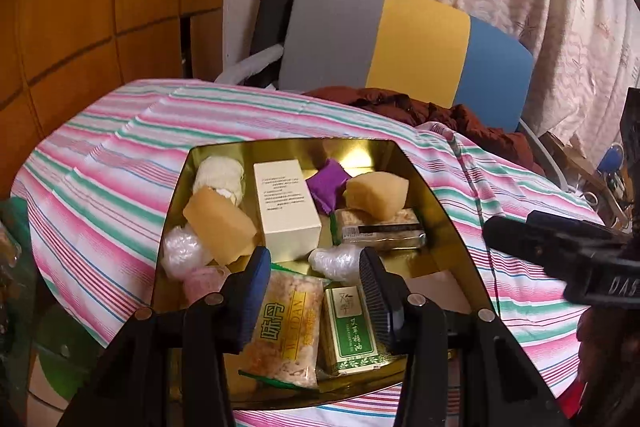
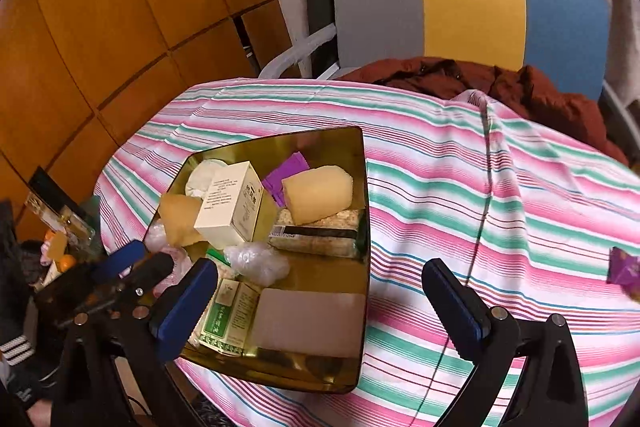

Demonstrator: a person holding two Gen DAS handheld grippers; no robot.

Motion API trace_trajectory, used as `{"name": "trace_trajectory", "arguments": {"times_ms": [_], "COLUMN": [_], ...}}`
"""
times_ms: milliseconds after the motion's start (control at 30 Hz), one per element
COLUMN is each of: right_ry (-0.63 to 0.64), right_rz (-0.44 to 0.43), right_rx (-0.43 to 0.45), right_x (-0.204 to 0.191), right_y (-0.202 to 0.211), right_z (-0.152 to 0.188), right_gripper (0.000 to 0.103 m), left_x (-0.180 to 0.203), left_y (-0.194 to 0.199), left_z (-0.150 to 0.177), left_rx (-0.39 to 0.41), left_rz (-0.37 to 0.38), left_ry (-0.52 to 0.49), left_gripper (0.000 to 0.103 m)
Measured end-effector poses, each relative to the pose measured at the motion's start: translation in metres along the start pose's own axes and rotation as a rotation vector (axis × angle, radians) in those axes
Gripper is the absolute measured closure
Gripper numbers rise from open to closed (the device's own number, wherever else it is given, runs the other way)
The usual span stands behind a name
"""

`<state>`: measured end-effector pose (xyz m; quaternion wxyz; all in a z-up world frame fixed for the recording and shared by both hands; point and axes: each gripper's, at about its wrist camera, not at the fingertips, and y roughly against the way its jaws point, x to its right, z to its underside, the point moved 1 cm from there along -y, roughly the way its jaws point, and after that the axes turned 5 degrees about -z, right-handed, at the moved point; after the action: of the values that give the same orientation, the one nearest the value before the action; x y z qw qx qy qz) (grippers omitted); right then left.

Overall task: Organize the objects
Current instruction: 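Carry the box and sponge into the gold tray and release both, then move both open tools back to the yellow ball and purple sachet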

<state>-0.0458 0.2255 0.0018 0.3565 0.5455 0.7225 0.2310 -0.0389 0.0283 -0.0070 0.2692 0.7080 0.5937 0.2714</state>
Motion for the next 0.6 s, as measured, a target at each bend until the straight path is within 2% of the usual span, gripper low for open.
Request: {"name": "trace_trajectory", "arguments": {"times_ms": [400,600], "right_ry": [-0.006,-0.008], "right_rz": [0.09,0.13], "right_rx": [0.038,0.05], "right_x": [0.012,0.025], "right_y": [0.015,0.024], "right_z": [0.009,0.01], "right_gripper": [0.0,0.0], "left_x": [0.02,0.035], "left_y": [0.017,0.022], "left_z": [-0.001,-0.002], "left_rx": [0.054,0.067], "left_rz": [-0.015,0.004], "left_ry": [-0.093,-0.133], "left_gripper": [0.057,0.057]}}
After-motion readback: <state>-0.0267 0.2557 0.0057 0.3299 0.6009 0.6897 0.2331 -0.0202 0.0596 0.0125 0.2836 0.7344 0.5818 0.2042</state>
